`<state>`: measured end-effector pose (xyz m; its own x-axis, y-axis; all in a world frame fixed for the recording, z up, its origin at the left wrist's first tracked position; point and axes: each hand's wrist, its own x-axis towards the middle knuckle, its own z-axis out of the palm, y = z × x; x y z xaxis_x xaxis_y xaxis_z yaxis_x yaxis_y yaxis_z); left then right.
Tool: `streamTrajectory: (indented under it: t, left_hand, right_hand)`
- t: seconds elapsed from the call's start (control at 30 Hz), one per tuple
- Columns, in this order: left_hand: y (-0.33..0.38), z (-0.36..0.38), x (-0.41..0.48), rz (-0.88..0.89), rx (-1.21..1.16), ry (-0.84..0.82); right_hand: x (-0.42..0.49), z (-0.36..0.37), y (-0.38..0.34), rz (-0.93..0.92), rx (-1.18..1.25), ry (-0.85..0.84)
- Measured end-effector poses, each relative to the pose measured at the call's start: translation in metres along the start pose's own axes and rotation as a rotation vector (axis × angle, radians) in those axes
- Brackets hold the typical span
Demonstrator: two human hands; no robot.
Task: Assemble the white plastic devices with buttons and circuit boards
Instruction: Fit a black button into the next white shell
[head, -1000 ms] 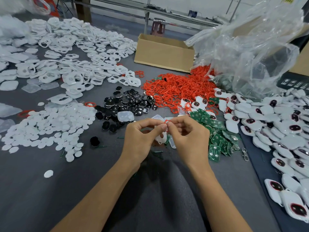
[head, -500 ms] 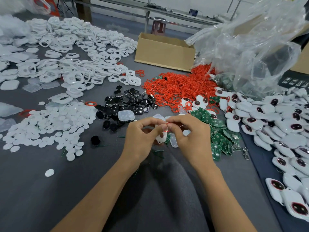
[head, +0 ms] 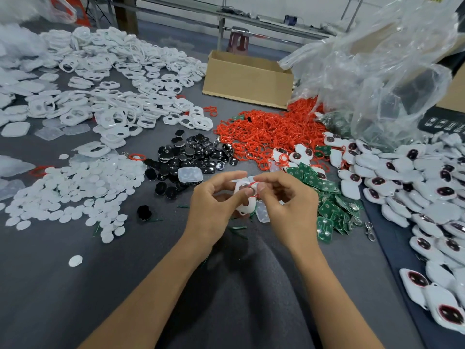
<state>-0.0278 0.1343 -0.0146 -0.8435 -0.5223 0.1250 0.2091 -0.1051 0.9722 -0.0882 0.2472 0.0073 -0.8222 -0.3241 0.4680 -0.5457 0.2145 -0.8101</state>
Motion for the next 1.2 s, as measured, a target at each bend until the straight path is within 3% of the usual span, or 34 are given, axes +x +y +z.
streamTrajectory:
  t: [0.27, 0.67, 0.83, 1.2]
  left_hand:
    - [-0.001, 0.000, 0.000, -0.098, -0.129, -0.029]
    - [-0.005, 0.001, 0.000, -0.140, -0.224, -0.044]
    - [-0.006, 0.001, 0.000, -0.171, -0.303, -0.043]
    - [0.001, 0.000, -0.002, -0.059, -0.192, -0.082]
  right_hand:
    - [-0.004, 0.007, -0.002, 0.051, 0.030, 0.115]
    - [-0.006, 0.013, 0.005, 0.010, 0.022, 0.147]
    - [-0.004, 0.015, 0.009, 0.064, 0.175, 0.136]
    - [0.004, 0.004, 0.013, 0.396, 0.733, -0.128]
